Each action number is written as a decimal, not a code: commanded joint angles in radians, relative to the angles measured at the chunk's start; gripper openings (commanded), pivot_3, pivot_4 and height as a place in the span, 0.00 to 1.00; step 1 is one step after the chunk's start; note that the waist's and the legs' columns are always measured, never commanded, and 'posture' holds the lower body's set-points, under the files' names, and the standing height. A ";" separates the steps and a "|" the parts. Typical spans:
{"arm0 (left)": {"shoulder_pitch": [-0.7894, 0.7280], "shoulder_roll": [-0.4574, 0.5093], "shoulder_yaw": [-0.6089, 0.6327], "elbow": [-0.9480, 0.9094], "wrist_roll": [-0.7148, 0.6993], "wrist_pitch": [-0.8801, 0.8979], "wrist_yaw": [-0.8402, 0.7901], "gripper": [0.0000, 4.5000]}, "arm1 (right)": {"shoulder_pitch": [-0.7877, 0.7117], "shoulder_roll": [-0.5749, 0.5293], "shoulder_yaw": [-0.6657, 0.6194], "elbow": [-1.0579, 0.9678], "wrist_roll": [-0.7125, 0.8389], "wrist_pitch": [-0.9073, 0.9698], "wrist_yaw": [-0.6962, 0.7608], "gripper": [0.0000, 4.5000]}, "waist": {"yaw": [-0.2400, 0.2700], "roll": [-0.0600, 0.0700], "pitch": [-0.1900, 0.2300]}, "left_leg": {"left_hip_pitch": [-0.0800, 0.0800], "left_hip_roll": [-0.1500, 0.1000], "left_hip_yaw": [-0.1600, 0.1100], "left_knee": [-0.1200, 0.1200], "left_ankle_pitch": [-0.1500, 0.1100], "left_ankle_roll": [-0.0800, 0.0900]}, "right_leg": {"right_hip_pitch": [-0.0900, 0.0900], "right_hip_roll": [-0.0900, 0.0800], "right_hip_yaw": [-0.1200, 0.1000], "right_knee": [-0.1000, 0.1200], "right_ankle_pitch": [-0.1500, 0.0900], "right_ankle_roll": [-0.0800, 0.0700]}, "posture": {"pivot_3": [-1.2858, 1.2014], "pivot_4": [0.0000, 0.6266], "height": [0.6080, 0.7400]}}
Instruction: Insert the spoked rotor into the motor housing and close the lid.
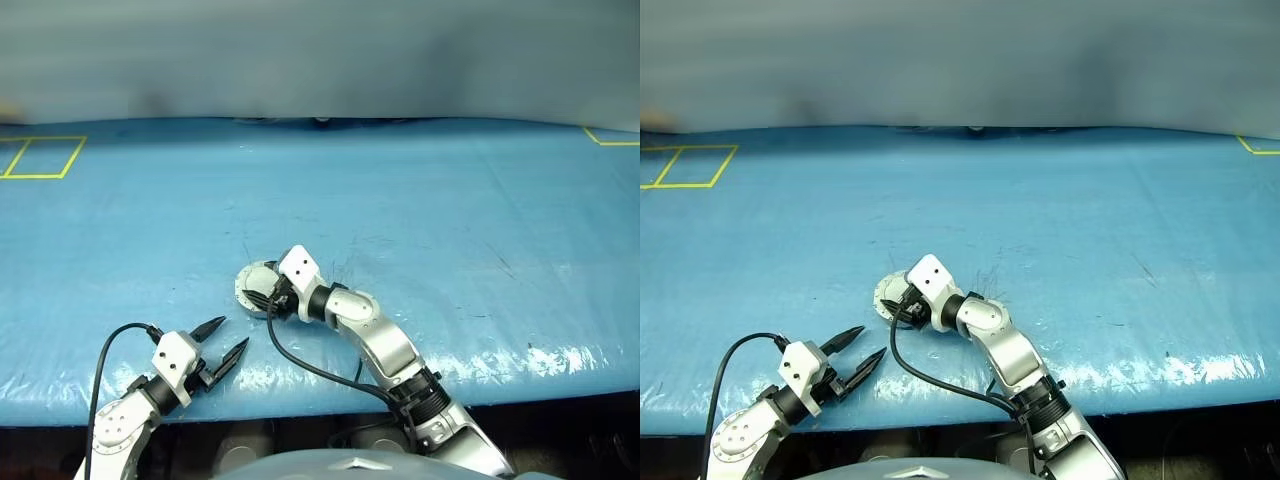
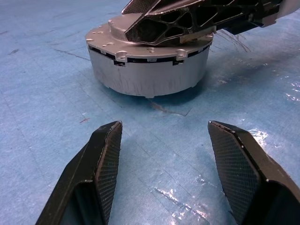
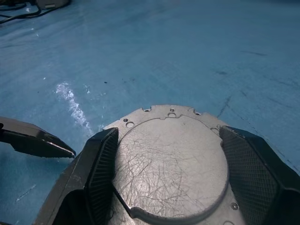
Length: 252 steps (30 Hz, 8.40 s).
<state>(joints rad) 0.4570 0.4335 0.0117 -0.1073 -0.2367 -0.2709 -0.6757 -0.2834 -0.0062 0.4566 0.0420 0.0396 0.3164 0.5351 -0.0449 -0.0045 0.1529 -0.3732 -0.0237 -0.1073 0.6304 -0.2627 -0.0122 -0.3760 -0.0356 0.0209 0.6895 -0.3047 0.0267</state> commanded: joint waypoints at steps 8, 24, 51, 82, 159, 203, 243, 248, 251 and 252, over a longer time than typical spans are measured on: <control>0.011 -0.003 0.001 -0.049 0.003 0.002 0.010 0.69 | 0.003 -0.013 0.021 -0.020 0.002 -0.085 0.056 0.68 | 0.003 -0.003 0.002 | -0.006 0.000 -0.001 -0.001 0.000 0.000 | -0.005 0.000 0.000 -0.001 0.000 0.000 | 0.52 0.24 1.00; 0.009 -0.003 0.001 -0.042 0.005 -0.002 0.012 0.69 | -0.003 -0.042 0.049 0.007 -0.027 -0.007 0.073 0.68 | 0.004 -0.003 0.002 | -0.005 0.000 -0.001 -0.001 0.000 0.000 | -0.004 0.000 -0.001 -0.002 0.000 0.000 | 0.52 0.24 1.00; 0.004 -0.004 -0.004 -0.037 0.003 -0.003 0.015 0.69 | -0.027 -0.053 0.033 -0.002 -0.010 0.204 0.058 0.68 | 0.007 -0.001 -0.007 | -0.002 -0.001 -0.002 0.000 0.000 0.000 | 0.001 0.000 -0.002 -0.001 0.000 0.000 | 0.52 0.24 1.00; 0.023 -0.001 -0.016 -0.102 0.010 0.043 0.044 0.69 | 0.006 0.015 0.005 0.037 0.014 0.069 0.007 0.68 | 0.002 0.000 -0.007 | 0.010 0.000 -0.002 0.000 0.001 -0.001 | 0.007 0.001 -0.001 0.001 -0.001 -0.001 | 0.52 0.24 1.00; 0.031 -0.014 -0.006 -0.038 0.014 0.005 0.024 0.69 | -0.045 -0.088 0.102 0.088 -0.112 0.331 -0.043 0.68 | 0.009 0.008 -0.017 | 0.014 0.001 -0.002 -0.003 0.001 -0.002 | 0.010 0.000 -0.002 -0.004 -0.005 0.003 | 0.52 0.24 1.00; 0.029 -0.024 -0.017 -0.113 0.025 0.057 0.065 0.69 | -0.044 -0.129 0.036 -0.080 -0.020 0.278 -0.007 0.68 | 0.023 0.007 -0.011 | -0.008 -0.002 -0.009 -0.006 0.001 0.000 | 0.000 -0.002 -0.008 -0.014 0.000 0.001 | 0.52 0.24 1.00; -0.369 -0.117 -0.019 0.172 -0.018 0.044 0.005 0.01 | -0.029 -0.136 0.056 -0.039 -0.049 0.297 -0.025 0.68 | 0.025 0.006 -0.012 | -0.003 -0.003 -0.010 -0.001 0.002 0.000 | 0.005 -0.001 -0.008 -0.012 0.002 0.004 | 0.52 0.24 1.00; -0.375 -0.112 -0.049 0.127 -0.023 0.100 -0.016 0.01 | -0.032 -0.134 0.058 -0.039 -0.049 0.296 -0.023 0.68 | 0.026 0.006 -0.012 | -0.003 -0.004 -0.010 -0.001 0.002 0.000 | 0.006 -0.001 -0.008 -0.012 0.002 0.004 | 0.52 0.24 1.00; -0.384 -0.120 -0.045 0.103 -0.026 0.114 -0.003 0.01 | -0.032 -0.134 0.058 -0.039 -0.050 0.296 -0.023 0.68 | 0.028 0.006 -0.012 | -0.003 -0.004 -0.011 -0.001 0.002 0.000 | 0.006 -0.001 -0.008 -0.012 0.002 0.004 | 0.52 0.24 1.00; -0.385 -0.123 -0.042 0.095 -0.028 0.118 0.001 0.01 | -0.031 -0.135 0.058 -0.039 -0.050 0.296 -0.023 0.68 | 0.028 0.006 -0.012 | -0.003 -0.004 -0.011 -0.001 0.002 0.001 | 0.006 -0.001 -0.008 -0.012 0.002 0.004 | 0.52 0.24 1.00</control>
<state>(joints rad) 0.0910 0.3230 0.0105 0.0712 -0.2551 -0.1525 -0.6542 -0.3487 -0.1212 0.4992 -0.0653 0.0151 0.5568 0.5191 -0.0166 0.0015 0.1406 -0.3759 -0.0274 -0.1179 0.6296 -0.2608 -0.0116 -0.3702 -0.0364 0.0130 0.6773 -0.3025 0.0305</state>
